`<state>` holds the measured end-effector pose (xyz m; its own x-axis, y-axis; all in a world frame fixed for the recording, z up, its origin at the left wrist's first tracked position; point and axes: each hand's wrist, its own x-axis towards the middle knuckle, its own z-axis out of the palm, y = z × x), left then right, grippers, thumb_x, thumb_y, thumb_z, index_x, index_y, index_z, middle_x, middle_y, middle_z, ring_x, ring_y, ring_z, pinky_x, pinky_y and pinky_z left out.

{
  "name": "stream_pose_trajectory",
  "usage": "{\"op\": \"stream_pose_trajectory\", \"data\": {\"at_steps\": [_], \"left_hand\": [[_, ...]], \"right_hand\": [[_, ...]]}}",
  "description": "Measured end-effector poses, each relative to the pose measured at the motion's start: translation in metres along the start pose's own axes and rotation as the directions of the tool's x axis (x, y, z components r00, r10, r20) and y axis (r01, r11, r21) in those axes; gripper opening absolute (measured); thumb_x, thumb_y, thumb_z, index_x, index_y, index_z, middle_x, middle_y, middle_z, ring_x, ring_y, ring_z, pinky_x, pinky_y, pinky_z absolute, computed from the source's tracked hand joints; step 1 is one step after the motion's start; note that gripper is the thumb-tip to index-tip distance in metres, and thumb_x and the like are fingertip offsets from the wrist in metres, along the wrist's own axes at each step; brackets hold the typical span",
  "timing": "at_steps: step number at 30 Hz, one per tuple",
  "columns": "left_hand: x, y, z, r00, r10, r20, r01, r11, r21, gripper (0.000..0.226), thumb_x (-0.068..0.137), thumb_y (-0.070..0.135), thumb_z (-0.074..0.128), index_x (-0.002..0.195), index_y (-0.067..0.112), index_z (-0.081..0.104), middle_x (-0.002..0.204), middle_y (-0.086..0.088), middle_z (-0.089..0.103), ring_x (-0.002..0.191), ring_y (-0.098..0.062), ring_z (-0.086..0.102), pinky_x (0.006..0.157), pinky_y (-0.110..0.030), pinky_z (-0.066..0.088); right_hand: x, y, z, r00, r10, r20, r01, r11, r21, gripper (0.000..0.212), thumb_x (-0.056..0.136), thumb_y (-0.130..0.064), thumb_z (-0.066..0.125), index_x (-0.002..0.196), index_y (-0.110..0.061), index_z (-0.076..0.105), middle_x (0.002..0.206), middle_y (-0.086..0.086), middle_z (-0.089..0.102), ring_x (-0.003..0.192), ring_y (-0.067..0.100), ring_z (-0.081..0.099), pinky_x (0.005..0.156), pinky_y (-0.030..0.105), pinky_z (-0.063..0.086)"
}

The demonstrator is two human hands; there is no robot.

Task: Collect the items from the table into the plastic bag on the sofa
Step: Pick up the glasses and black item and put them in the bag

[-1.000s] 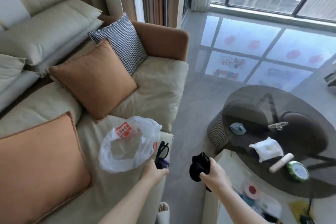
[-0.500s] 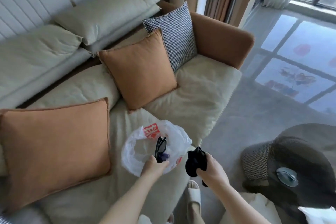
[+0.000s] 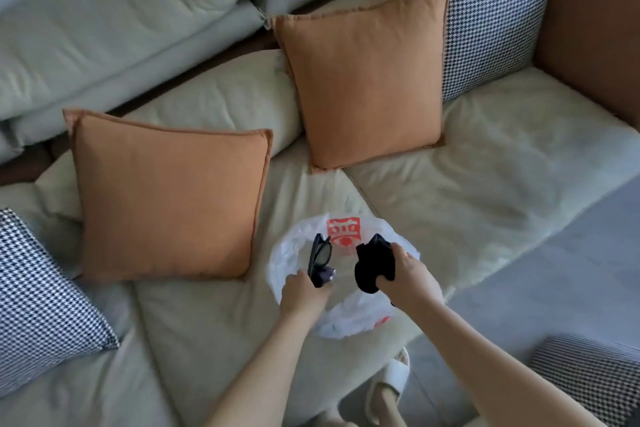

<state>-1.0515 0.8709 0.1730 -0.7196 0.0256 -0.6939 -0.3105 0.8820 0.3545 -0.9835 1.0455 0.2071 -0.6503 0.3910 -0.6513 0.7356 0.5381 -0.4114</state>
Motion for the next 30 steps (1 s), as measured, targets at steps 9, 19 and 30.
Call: {"op": "stream_pose_trajectory", "data": {"at_steps": [9,19,30], "left_hand": [[0.068,-0.013,0.036,0.999,0.046,0.006,-0.046,0.991,0.127,0.043,0.06,0.059,0.048,0.089,0.032,0.064,0.09,0.007,0.064,0.09,-0.021,0.061,0.074,-0.038,0.055],[0.097,-0.025,0.061,0.998,0.026,0.059,-0.038,0.976,0.215,0.042,0.077,0.041,0.067,0.111,0.019,0.057,0.107,-0.001,0.06,0.103,-0.025,0.058,0.078,-0.035,0.052],[0.089,-0.002,0.037,0.966,0.133,0.22,-0.183,0.956,0.228,0.053,0.091,0.028,0.056,0.14,0.022,0.037,0.13,0.0,0.052,0.115,-0.02,0.055,0.089,-0.032,0.05]], "right_hand": [[0.069,-0.009,0.041,0.987,-0.102,-0.126,0.086,0.988,-0.129,0.053,0.083,-0.024,0.051,0.134,-0.02,0.036,0.108,0.007,0.059,0.112,0.026,0.047,0.084,0.031,0.032],[0.1,0.001,0.098,0.986,-0.157,0.05,0.164,0.919,-0.359,0.061,0.09,-0.016,0.044,0.147,-0.019,0.022,0.144,0.0,0.039,0.135,0.023,0.03,0.107,0.032,0.027],[0.067,0.013,0.078,0.99,-0.085,-0.109,0.051,0.957,-0.284,0.047,0.093,-0.015,0.04,0.14,-0.022,0.036,0.127,-0.004,0.054,0.124,0.021,0.043,0.1,0.028,0.031]]}}
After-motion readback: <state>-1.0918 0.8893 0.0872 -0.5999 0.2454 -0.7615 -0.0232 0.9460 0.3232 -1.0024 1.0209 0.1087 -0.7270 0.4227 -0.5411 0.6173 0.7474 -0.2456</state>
